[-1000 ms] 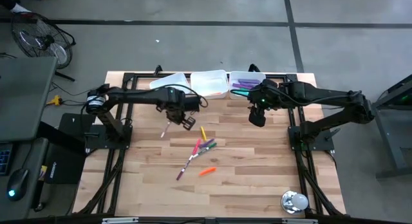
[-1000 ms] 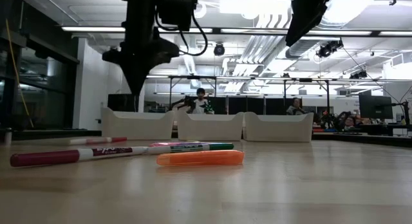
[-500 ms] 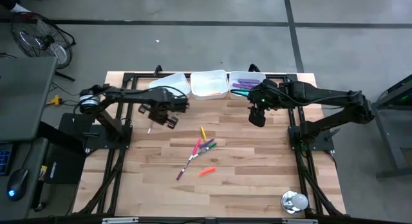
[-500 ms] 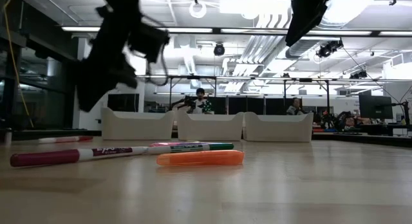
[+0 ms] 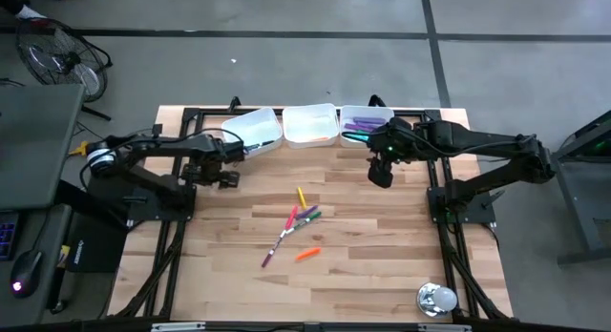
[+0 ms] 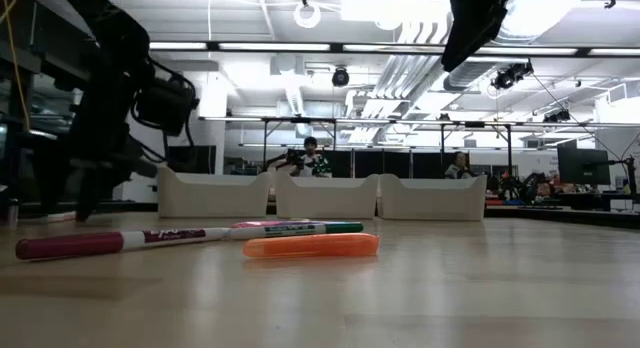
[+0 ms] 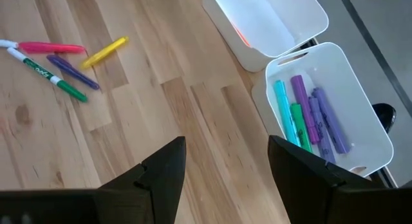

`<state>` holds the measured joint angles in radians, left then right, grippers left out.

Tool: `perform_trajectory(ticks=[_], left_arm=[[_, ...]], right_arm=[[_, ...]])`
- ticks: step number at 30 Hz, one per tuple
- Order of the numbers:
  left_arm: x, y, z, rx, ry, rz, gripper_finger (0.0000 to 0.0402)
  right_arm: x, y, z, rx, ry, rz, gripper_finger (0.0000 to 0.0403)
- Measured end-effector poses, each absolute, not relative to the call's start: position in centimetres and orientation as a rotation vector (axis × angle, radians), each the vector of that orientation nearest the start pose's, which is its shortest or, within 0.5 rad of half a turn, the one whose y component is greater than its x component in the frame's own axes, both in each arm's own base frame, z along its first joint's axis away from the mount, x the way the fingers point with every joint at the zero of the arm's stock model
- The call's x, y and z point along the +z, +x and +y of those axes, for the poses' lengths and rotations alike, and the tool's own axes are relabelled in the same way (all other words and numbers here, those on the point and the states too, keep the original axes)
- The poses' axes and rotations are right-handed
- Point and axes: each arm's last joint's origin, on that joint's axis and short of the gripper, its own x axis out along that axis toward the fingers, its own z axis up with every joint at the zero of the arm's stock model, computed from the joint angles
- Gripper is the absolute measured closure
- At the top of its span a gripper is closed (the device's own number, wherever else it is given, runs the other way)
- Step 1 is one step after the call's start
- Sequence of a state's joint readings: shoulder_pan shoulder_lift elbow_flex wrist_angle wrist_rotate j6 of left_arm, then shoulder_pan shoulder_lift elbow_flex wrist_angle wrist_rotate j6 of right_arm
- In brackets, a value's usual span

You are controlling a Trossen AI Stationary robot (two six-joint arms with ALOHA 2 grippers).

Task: Pick & Place Markers
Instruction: Put the red marker pen into the left white bin

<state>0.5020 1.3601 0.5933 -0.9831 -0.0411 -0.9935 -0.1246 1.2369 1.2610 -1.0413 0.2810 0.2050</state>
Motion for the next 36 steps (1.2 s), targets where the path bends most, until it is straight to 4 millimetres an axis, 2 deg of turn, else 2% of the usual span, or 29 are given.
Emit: perform_trajectory(ticks=[5,11,18,29,36], left_arm=[[13.0,13.5,8.4,1.244,-1.151,1.414,0.0173],[12.8,13.1,9.0,1.239,-1.233,1.395,0.0173],[12.7,13.1,9.1,1.236,-1.235,1.384,0.0173],[12.6,13.1,9.1,1.413,-1.367,1.267,0.0173],[12.6,13.4,9.3,1.467,-1.435,1.181,0.0177]], right_arm=[[33.8,22.6,-3.6,-0.475,0.111,0.959,0.0194],[33.9,22.6,-3.6,-0.485,0.131,0.95,0.0194],[33.9,22.7,-3.6,-0.491,0.143,0.942,0.0194],[34.1,23.0,-3.7,-0.481,0.133,0.903,0.0194],[34.2,23.1,-3.7,-0.475,0.124,0.894,0.0194]])
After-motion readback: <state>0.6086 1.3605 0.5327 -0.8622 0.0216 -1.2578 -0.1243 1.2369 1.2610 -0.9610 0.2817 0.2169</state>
